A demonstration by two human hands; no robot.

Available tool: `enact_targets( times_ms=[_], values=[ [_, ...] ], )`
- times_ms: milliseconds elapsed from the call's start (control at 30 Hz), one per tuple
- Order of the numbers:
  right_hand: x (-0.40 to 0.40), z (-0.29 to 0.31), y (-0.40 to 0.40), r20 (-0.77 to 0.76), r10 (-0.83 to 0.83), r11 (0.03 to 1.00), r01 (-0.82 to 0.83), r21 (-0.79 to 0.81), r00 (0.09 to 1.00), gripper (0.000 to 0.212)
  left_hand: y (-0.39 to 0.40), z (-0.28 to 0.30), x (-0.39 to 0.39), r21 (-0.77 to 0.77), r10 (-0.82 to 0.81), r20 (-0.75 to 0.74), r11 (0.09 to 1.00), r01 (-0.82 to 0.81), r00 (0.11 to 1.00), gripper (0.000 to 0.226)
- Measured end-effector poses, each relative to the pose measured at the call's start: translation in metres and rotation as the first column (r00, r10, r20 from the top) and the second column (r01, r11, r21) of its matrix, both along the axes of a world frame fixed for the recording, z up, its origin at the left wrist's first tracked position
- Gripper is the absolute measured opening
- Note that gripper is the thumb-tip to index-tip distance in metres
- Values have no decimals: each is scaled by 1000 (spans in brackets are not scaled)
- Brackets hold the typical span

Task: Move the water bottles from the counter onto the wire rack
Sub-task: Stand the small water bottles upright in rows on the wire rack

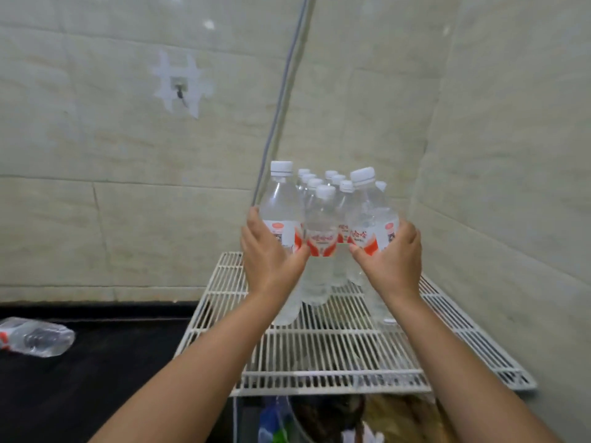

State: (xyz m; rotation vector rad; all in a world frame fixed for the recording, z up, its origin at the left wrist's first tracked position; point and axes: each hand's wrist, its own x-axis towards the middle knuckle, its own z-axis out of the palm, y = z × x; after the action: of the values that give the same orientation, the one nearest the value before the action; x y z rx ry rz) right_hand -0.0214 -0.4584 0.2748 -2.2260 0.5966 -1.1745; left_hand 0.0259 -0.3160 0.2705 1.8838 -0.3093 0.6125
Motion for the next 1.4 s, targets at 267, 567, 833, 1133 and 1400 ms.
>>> enact_targets(
  times_ms=[267, 567, 833, 1133, 1400],
  values=[
    [-11, -19, -68, 118, 101, 982, -119, 150, 988, 71, -89, -16, -22, 87, -44, -25, 995, 46, 999, 83],
    [1, -39, -95, 107, 387, 835, -398, 380, 916, 69, -108, -37, -15, 20, -55, -100, 998, 57, 993, 98],
    [-5, -33, -104, 64, 524, 765, -502, 403, 849, 60, -82, -41, -3, -40, -266, -156, 964, 263, 951, 81],
    [2, -32, -116, 9, 464, 829, -437, 350, 886, 60, -129, -34, -9, 14, -73, -72, 997, 74, 995, 66],
    [23, -32, -131, -9, 466, 835, -436, 336, 885, 59, -164, -26, -2, -18, 21, -281, 999, -27, 959, 81]
  ],
)
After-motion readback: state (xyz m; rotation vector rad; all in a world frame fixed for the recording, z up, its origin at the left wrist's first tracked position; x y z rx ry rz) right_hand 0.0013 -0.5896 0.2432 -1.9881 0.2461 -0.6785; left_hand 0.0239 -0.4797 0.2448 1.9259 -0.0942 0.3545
